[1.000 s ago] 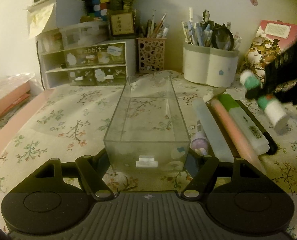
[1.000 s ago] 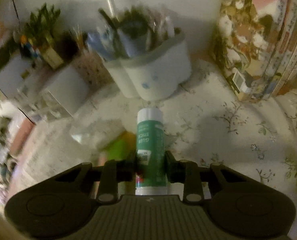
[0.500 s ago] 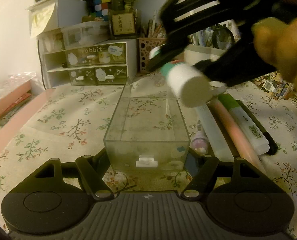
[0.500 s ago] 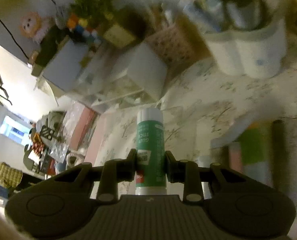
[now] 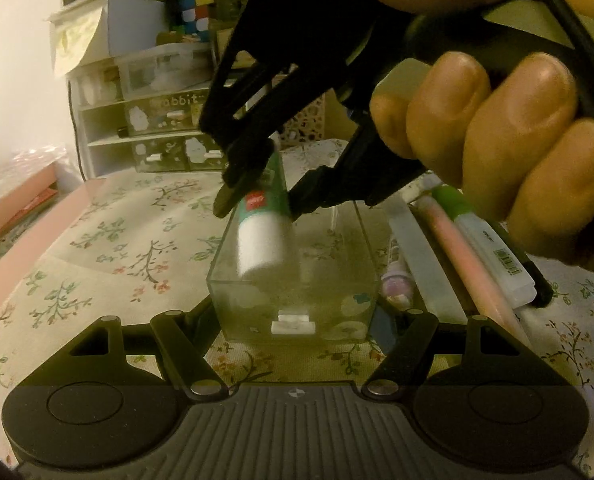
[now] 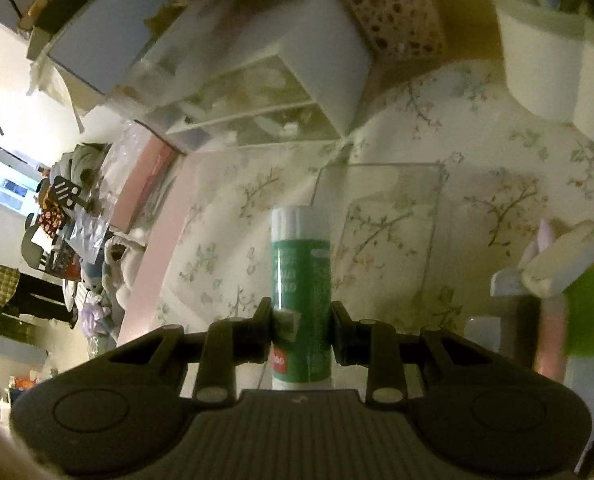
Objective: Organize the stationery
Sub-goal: 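Carry the glue stick into the clear box and open the right tool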
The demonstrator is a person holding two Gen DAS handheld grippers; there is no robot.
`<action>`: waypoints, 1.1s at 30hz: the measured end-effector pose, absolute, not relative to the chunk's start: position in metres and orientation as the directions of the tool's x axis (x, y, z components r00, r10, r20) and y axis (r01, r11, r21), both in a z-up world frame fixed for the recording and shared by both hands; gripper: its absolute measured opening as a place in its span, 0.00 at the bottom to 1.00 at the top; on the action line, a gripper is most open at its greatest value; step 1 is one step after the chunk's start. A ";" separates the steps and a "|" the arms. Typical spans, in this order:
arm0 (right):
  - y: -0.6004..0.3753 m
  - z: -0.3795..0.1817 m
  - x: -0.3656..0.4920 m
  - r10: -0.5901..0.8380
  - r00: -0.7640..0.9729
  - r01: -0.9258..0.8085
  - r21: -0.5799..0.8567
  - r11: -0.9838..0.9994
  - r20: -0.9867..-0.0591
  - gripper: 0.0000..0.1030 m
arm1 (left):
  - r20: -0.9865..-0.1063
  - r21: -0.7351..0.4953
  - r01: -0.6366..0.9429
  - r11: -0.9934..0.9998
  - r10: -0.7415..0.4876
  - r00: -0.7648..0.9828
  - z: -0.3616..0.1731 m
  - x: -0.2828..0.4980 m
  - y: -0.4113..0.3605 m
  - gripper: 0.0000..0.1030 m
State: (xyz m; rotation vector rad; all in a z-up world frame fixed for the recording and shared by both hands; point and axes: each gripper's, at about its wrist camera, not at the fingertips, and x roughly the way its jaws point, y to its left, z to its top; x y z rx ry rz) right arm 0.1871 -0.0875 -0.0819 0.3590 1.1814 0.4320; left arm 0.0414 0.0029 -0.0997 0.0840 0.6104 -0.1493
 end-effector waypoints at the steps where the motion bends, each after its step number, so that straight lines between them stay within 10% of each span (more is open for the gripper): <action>1: -0.086 -0.082 0.186 0.502 0.308 -0.145 0.481 0.865 -0.809 0.26 | -0.577 0.034 0.165 0.986 -0.115 0.809 -0.100 0.041 0.003 0.70; 22: -0.120 -0.058 0.166 0.607 0.332 -0.241 0.557 0.795 -0.722 0.35 | -0.578 0.024 0.165 0.986 -0.121 0.807 -0.100 0.041 0.004 0.70; 33: -0.212 -0.029 0.130 0.414 0.593 -0.096 0.450 0.888 -0.690 0.35 | -0.578 0.025 0.159 0.987 -0.115 0.808 -0.100 0.040 0.003 0.70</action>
